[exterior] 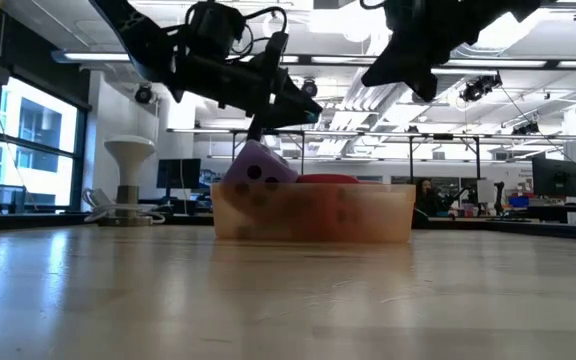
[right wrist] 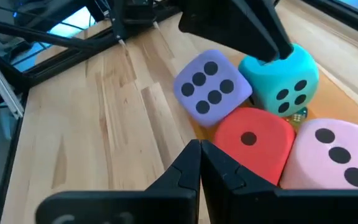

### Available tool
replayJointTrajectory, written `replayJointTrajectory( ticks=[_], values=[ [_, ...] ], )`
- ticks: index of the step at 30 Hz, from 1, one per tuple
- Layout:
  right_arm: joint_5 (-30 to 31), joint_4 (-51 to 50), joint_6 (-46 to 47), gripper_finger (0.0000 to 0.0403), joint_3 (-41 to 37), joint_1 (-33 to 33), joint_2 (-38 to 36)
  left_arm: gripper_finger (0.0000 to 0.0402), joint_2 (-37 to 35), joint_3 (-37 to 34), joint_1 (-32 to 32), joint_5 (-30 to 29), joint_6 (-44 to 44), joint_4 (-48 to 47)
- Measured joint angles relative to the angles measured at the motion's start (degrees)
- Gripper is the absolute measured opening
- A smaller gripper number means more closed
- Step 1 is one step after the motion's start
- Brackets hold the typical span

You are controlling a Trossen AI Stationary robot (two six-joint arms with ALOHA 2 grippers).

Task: Pick & Place Dice
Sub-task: Put the small blue dice into the orange bin

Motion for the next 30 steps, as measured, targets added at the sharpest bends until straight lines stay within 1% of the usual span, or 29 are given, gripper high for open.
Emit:
replayJointTrajectory(
  ticks=[10, 14, 16, 19, 26, 28, 30],
  values=[
    [1.50, 0.31, -1.37, 0.0002, 0.00, 0.16, 0.45, 0.0077, 0.22, 0.01, -0.54, -0.33, 1.66, 0.29],
    [2.44, 0.24, -2.87, 0.0002, 0.00, 0.16, 0.45, 0.0078, 0.22, 0.01, -0.87, -0.36, 5.46, 0.30],
    [2.79, 0.29, -3.39, 0.0002, 0.00, 0.10, 0.45, 0.0085, 0.22, 0.01, -1.08, -0.37, 7.59, 0.27],
    [2.78, 0.24, -4.36, 0.0002, 0.00, -0.30, 0.45, 0.0114, 0.90, 0.01, -1.70, -1.08, 10.00, 0.42],
    [2.74, 0.28, -4.39, 0.0002, 0.00, -2.37, 0.45, 0.0213, 4.93, -0.04, -2.18, -0.62, 10.56, 0.93],
    [2.56, 0.27, -4.38, 0.0002, 0.00, -2.65, 0.45, 0.0230, 5.20, -0.06, -2.34, -0.62, 10.54, 1.57],
    [2.59, 0.22, -4.39, 0.0002, 0.00, -2.64, 0.45, 0.0239, 5.20, -0.06, -2.38, -0.60, 11.30, 3.47]
  ],
)
